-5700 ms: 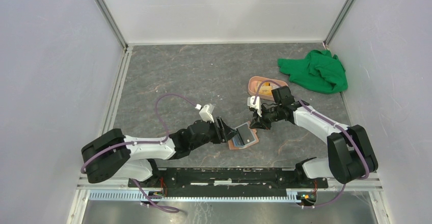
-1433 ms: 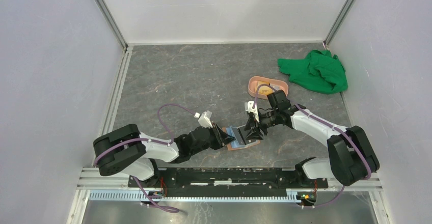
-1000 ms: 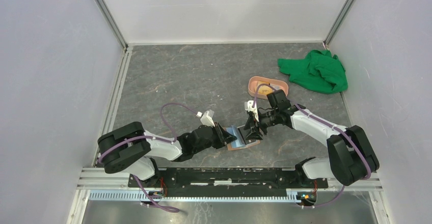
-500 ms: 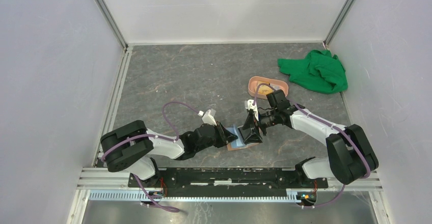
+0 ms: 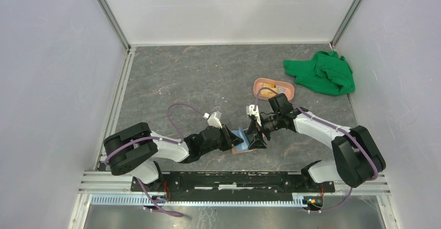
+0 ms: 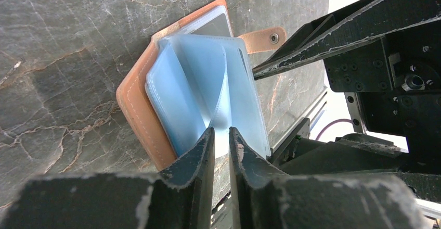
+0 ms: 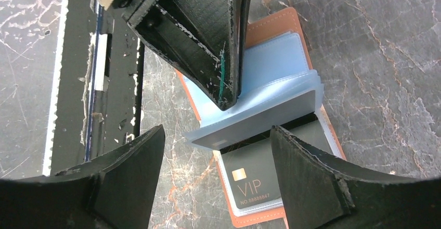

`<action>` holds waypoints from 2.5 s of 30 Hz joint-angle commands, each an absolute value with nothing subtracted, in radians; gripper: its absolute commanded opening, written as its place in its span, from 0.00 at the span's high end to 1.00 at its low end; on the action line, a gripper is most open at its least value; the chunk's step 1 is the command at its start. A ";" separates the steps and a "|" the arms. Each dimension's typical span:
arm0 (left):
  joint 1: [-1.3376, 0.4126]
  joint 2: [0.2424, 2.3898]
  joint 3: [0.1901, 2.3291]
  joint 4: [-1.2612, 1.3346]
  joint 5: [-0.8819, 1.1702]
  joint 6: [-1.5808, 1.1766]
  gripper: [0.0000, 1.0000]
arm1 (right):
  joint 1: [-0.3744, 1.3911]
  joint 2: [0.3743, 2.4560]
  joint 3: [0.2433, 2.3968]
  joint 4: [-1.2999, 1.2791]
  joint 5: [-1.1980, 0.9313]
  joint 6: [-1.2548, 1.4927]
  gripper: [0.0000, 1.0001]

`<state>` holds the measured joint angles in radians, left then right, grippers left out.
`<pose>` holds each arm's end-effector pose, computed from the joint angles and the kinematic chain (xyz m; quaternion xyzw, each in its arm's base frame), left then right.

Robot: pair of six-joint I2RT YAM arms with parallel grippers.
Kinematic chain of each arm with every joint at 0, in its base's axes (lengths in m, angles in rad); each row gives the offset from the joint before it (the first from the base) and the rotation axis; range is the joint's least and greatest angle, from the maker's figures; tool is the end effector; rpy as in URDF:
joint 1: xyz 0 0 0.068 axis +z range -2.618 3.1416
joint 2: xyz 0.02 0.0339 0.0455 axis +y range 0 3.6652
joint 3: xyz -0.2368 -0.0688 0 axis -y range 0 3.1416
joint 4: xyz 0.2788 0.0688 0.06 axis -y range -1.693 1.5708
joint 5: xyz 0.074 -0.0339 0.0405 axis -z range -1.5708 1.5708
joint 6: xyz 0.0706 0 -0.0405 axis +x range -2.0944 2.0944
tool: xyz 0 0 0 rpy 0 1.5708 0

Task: Put the credit cards into the card holder
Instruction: Open the card holder at the center of the board.

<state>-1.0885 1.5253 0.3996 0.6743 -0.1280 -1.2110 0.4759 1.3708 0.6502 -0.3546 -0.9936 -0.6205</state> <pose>0.1532 -0.2731 0.0614 -0.0857 0.8420 -0.4614 0.2660 0.2178 0.1788 0.1077 -0.5439 0.6665 0.4453 0.2484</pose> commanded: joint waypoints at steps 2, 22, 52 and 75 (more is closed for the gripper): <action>-1.085 1.528 0.416 0.673 -0.131 -1.167 0.78 | 0.478 1.355 0.683 -0.362 -0.938 -0.642 0.22; -1.086 1.518 0.397 0.667 -0.143 -1.175 0.78 | 0.477 1.330 0.687 -0.376 -0.895 -0.672 0.34; -1.084 1.281 0.378 0.534 -0.182 -1.132 0.53 | 0.488 1.362 0.710 -0.459 -0.973 -0.761 0.54; -1.085 1.469 0.472 0.598 -0.131 -1.129 0.43 | 0.497 1.379 0.714 -0.460 -0.968 -0.759 0.58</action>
